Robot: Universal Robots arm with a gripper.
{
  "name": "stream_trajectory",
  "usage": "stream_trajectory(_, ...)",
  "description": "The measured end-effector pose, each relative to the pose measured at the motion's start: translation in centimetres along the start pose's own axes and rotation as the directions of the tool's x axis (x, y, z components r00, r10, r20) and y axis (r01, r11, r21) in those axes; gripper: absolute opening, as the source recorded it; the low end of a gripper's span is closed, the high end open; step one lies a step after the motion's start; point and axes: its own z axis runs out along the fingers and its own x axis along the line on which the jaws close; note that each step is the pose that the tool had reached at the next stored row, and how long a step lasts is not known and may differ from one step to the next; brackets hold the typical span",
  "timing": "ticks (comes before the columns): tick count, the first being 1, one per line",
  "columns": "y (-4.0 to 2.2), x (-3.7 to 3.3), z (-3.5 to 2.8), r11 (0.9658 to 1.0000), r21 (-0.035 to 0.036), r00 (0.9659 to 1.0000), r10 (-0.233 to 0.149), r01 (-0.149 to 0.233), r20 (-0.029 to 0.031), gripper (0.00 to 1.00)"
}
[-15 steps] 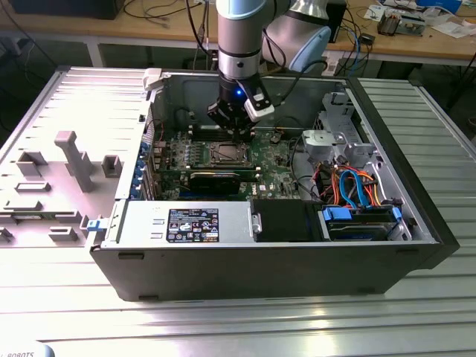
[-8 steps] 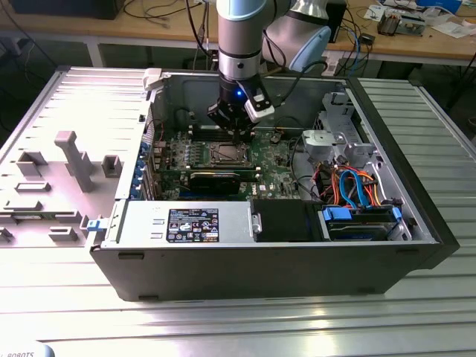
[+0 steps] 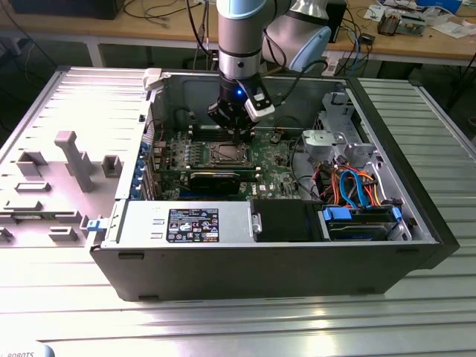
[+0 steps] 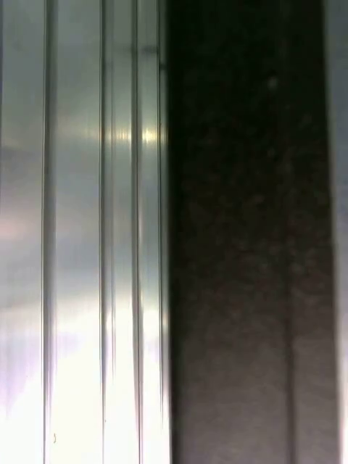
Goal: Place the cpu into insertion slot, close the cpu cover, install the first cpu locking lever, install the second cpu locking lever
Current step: 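Install the first cpu locking lever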
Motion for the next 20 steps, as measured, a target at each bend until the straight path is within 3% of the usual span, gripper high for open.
stream_trajectory(9, 0.0, -0.14, 0.13, 1.0, 0.0018, 1.0, 0.0, 0.0, 0.0, 0.11)
stream_trajectory(17, -0.01, -0.16, 0.47, 0.9999, 0.0134, 1.0, -0.001, 0.001, 0.0001, 0.11)
stream_trajectory(20, -0.02, -0.15, 0.56, 0.9999, 0.0141, 1.0, -0.001, 0.001, 0.0001, 0.11)
